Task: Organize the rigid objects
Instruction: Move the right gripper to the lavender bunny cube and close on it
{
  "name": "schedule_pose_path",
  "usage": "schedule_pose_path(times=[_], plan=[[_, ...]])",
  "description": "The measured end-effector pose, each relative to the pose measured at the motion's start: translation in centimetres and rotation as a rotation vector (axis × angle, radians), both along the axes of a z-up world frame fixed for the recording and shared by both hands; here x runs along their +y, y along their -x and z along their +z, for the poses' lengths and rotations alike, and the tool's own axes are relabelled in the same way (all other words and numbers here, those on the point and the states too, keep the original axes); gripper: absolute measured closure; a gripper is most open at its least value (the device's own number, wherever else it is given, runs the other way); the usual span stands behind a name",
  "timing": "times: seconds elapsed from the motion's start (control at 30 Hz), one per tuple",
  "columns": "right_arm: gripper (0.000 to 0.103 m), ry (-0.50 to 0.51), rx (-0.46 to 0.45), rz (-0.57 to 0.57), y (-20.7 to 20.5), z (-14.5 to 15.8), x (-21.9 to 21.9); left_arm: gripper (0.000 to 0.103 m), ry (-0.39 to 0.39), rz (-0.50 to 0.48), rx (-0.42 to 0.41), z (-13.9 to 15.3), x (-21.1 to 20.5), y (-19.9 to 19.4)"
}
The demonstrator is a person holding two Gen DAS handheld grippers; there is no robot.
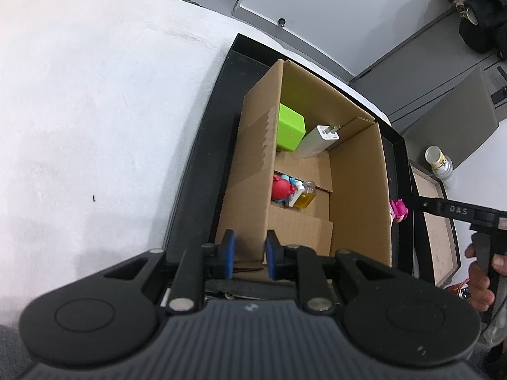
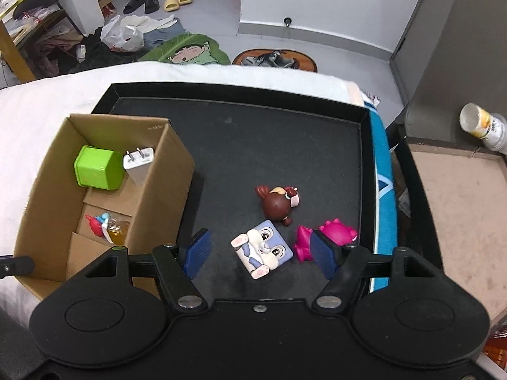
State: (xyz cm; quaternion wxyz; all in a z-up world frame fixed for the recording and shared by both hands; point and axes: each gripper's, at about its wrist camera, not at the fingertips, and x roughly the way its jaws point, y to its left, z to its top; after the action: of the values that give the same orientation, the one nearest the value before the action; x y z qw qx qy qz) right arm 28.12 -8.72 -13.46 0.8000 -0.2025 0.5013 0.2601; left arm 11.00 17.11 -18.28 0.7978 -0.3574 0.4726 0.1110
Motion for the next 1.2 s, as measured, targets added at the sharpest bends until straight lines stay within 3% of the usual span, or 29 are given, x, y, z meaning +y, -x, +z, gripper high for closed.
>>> schedule_pose_path(times=[0.3, 0.77, 1.0, 1.1, 1.2], plan=[[0.042, -0.038, 0.082, -0.043, -2.4, -2.7, -1.1, 0.084, -0.002, 0.002, 0.010, -0.1, -0.1, -0.2], [0.041, -0.017, 0.151, 0.024, -2.0, -4.7, -0.3, 0.084, -0.008, 0.004, 0.017, -0.1, -0.3, -0.3], [0.042, 0.035, 0.096, 0.048, -1.2, -5.4, 0.6, 0.084, -0.019, 0.001, 0.024, 0.0, -0.4, -0.4], [0.053, 0.065, 0.069, 0.063, -0.7, -5.8, 0.8, 0.084, -0.017, 0.004, 0.025, 0.0, -0.3, -0.4], [0.055, 0.062, 0.075, 0.059, -0.5, -5.7, 0.7, 0.084, -0.015, 0.009, 0.026, -0.1, -0.3, -0.4]])
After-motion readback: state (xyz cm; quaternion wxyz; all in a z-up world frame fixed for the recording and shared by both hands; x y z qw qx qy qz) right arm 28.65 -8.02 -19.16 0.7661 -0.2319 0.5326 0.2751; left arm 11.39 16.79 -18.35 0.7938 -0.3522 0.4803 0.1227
